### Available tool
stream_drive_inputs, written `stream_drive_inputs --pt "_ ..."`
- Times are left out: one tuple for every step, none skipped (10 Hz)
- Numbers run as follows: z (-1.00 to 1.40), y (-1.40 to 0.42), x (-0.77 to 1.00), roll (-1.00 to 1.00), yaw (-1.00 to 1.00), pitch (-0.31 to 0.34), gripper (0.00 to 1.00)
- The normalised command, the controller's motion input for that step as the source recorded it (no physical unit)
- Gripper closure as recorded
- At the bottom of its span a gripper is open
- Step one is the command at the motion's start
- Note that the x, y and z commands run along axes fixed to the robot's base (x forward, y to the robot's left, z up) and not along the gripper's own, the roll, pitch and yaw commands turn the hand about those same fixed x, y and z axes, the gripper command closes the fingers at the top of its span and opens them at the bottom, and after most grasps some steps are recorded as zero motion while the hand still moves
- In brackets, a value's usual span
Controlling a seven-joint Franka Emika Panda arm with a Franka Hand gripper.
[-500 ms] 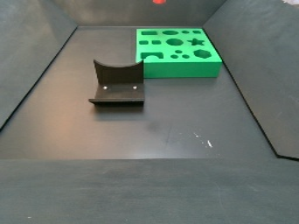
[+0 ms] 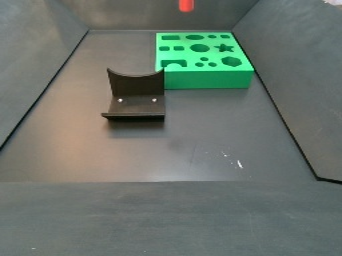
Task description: Insert the oval object.
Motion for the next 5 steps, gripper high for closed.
stream_drive_inputs --pt "-0.24 0.00 0.00 0.00 -1.00 0.000 1.00" --pt "-0.17 0.00 0.00 0.00 -1.00 0.000 1.00" --pt "-0.10 -0.03 0.00 0.00 -1.00 0.000 1.00" --pt "-0.01 -0.08 0.00 0.02 -1.00 0.000 1.00" --pt "-0.02 -0.13 0.00 0.02 -0.99 0.000 1.00"
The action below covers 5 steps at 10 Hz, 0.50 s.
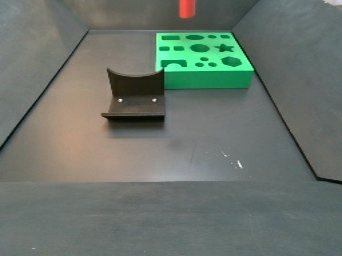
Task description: Insert the oval object.
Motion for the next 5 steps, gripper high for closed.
stream_drive_inputs --pt "-0.15 -0.09 0.00 0.00 -1.00 0.000 1.00" --pt "-0.24 -0.03 0.00 0.00 -1.00 -0.011 1.00" --pt "-0.37 0.00 0.00 -0.04 -1.00 -0.061 1.00" --pt "-0.49 -0.02 -0.08 -0.11 -0.96 -0.116 1.00" --pt "-0.52 -0.02 -0.10 -0.12 -0.95 -0.129 1.00"
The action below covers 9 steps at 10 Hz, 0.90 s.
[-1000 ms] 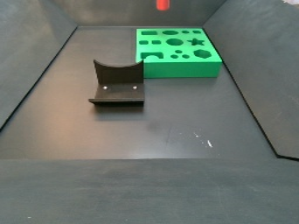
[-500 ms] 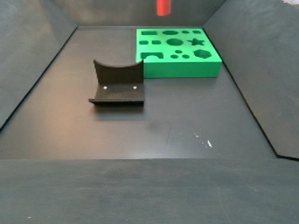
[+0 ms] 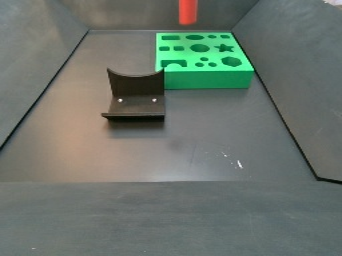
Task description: Insert the oval object.
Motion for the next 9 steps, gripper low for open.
stream_drive_inputs --pt "-0.51 -0.02 -0.09 -0.11 -0.95 -0.124 1.00" --pt "-0.47 -0.01 -0.05 -0.11 -0.96 -0.067 1.00" --pt "-0.32 -0.01 -0.04 -0.06 -0.96 -0.026 1.00" --pt "-0.13 -0.01 -0.03 0.00 -0.98 -0.009 1.00" --pt "-0.08 -0.03 -0.06 0.00 -0.96 -0.007 1.00" --pt "-0.14 -0.02 -0.07 0.00 -0.95 -0.024 1.00" --pt "-0.12 -0.02 -0.07 0.00 -0.95 -0.007 1.00" --pt "-0.14 -0.07 -0.11 -0.01 -0.88 -0.011 1.00" --pt "-0.05 -0.33 -0.40 0.00 -0.52 -0.006 1.00"
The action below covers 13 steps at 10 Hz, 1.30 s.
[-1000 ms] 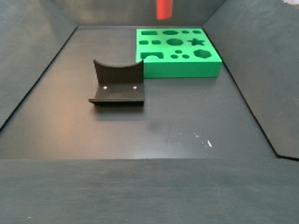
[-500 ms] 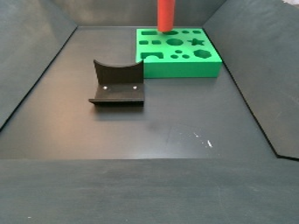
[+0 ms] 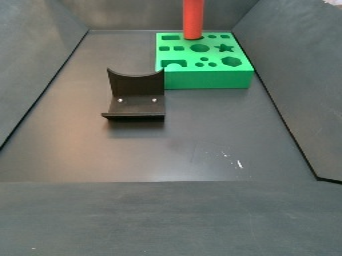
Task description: Insert the oval object.
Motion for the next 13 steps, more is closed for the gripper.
stream_drive_inputs --pt "-0.05 -0.27 -0.68 0.00 -0.25 -0.077 1.00" --pt "-0.04 -0.08 -0.33 0.00 0.00 -0.117 1.00" --pt "-0.13 0.00 0.00 -0.01 0.00 -0.070 1.00" --pt "-0.23 0.00 0.00 0.00 0.00 -0.050 1.00" --pt "-0.23 0.00 0.12 0.00 0.00 -0.036 1.00" --pt "-0.21 0.00 0.30 0.00 0.00 0.000 1.00" --pt "-0.32 0.00 0.24 0.00 -0.01 -0.097 1.00" --pt "-0.34 0.00 0.21 0.01 0.00 -0.129 1.00" --pt "-0.29 0.01 0.13 0.07 0.00 -0.144 1.00" --pt "-0.23 0.02 0.00 0.09 0.00 -0.143 1.00" --pt "-0.25 0.00 0.01 0.08 0.00 -0.071 1.00" --pt "-0.28 0.00 0.18 0.12 -0.14 -0.016 1.00" --pt "-0.29 0.00 0.16 0.07 -0.17 -0.039 1.00"
